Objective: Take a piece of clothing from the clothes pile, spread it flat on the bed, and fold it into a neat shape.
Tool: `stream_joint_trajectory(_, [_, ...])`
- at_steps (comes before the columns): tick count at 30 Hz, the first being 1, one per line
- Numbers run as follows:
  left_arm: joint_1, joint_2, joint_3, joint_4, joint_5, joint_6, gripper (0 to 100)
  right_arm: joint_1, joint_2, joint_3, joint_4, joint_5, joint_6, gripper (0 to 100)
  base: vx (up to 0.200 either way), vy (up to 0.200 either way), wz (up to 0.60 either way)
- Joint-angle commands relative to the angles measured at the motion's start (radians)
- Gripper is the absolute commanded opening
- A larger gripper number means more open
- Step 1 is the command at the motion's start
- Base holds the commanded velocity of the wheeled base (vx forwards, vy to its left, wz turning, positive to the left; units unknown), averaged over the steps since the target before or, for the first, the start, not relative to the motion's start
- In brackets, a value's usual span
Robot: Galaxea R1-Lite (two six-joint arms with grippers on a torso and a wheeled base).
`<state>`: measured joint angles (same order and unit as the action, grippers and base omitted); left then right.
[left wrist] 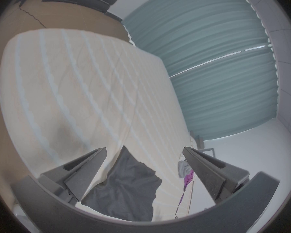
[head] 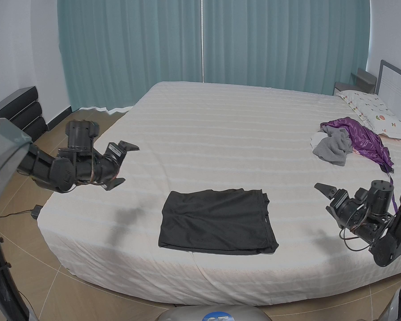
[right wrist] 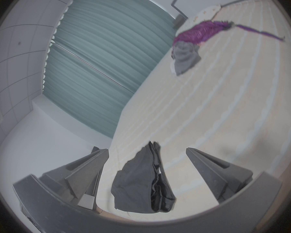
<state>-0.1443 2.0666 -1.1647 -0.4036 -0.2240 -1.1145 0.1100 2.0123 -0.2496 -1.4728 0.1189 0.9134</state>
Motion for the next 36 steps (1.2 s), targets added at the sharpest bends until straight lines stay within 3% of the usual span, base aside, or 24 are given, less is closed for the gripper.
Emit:
stream_joint_trajectory(1, [0.115,-0.344,0.149,-0.007,0.009,0.030,100,-0.081,-0.340,0.136,0.006,-0.002,-0.079,100,0.000,0.000,0.00])
stream_joint_trajectory(5, [0.160,-0.508,0.226,-0.007,0.015,0.108,100,-0.138,-0.488,0.196,0.003,0.008,-0.169,100,0.000,0.000,0.00])
stream_joint_trajectory(6, [0.187,-0.603,0.277,-0.007,0.017,0.165,100,-0.164,-0.581,0.228,0.005,0.022,-0.220,100,0.000,0.000,0.00])
stream_joint_trajectory(13, [0.222,-0.867,0.399,-0.003,0.074,0.317,100,-0.171,-0.862,0.250,0.088,0.054,-0.337,100,0.000,0.000,0.00])
stream_joint_trajectory(15, [0.224,-1.033,0.477,0.000,0.081,0.444,100,-0.167,-1.072,0.250,0.269,0.090,-0.456,100,0.000,0.000,0.00])
stream_joint_trajectory(18, [0.224,-1.166,0.536,0.006,0.104,0.555,100,-0.167,-1.290,0.250,0.476,0.146,-0.535,100,0.000,0.000,0.00])
stream_joint_trajectory(20, [0.222,-1.198,0.553,0.005,0.112,0.581,100,-0.162,-1.356,0.250,0.548,0.159,-0.550,100,0.000,0.000,0.00])
stream_joint_trajectory(21, [0.222,-1.270,0.586,0.005,0.126,0.636,100,-0.151,-1.500,0.237,0.727,0.163,-0.597,100,0.000,0.000,0.00])
stream_joint_trajectory(22, [0.222,-1.304,0.600,0.006,0.127,0.656,100,-0.145,-1.557,0.227,0.807,0.163,-0.623,100,0.000,0.000,0.00])
stream_joint_trajectory(23, [0.222,-1.304,0.600,0.006,0.127,0.656,100,-0.145,-1.557,0.227,0.807,0.163,-0.623,100,0.000,0.000,0.00])
stream_joint_trajectory(25, [0.222,-1.427,0.662,0.008,0.123,0.703,100,-0.105,-1.778,0.165,1.089,0.165,-0.697,100,0.000,0.000,0.00])
stream_joint_trajectory(28, [0.222,-1.522,0.706,0.008,0.124,0.754,100,-0.052,-1.936,0.073,1.359,0.162,-0.788,100,0.000,0.000,0.00])
stream_joint_trajectory(31, [0.224,-1.608,0.744,0.009,0.124,0.775,100,-0.107,-1.991,0.006,1.522,0.165,-0.831,100,0.000,0.000,0.00])
stream_joint_trajectory(36, [0.222,-1.709,0.824,0.017,0.117,0.846,100,-0.110,-2.012,0.015,1.539,0.143,-0.906,100,0.000,0.000,0.00])
